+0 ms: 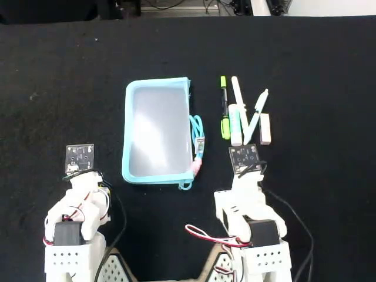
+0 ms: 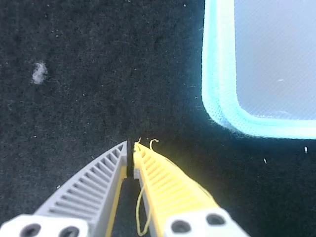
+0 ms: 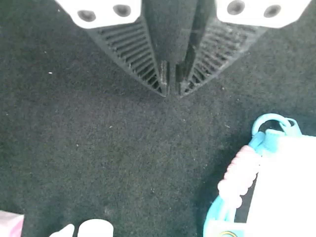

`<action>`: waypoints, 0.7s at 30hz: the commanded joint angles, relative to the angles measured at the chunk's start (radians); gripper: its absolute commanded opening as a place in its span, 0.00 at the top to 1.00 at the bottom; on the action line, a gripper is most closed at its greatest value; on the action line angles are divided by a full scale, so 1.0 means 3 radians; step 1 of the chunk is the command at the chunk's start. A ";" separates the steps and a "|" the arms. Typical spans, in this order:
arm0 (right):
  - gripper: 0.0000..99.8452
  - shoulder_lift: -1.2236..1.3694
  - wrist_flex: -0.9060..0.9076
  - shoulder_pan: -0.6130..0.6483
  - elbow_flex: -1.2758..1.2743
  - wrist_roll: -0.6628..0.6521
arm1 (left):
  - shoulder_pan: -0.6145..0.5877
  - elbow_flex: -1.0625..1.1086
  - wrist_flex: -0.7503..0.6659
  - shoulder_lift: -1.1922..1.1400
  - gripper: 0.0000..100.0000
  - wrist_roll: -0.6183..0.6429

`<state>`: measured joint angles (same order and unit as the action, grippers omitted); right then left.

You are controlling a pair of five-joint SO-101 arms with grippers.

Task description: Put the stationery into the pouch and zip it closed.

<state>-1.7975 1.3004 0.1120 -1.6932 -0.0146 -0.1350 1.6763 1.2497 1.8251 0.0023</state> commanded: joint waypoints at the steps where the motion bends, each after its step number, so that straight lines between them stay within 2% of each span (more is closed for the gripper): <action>1: 0.97 -0.0330 0.0026 -0.0051 0.0028 -0.0036 | -0.0003 0.0074 0.0010 0.0010 0.97 -0.0026; 6: 0.97 -0.0330 0.0026 -0.0051 0.0028 -0.0036 | -0.0023 0.0074 -0.0169 0.0010 0.97 -0.0036; 16: 0.97 -0.0330 0.0026 -0.0051 0.0028 -0.0036 | -0.0028 0.0074 -0.1831 0.0010 0.97 -0.0010; 21: 0.97 -0.0330 0.0026 -0.0051 0.0028 -0.0036 | -0.0033 0.0074 -0.2266 0.0010 0.97 -0.0036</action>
<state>-1.7975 1.3004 0.1120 -1.6932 -0.0146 -0.1350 1.6763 0.6667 1.8251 -0.0008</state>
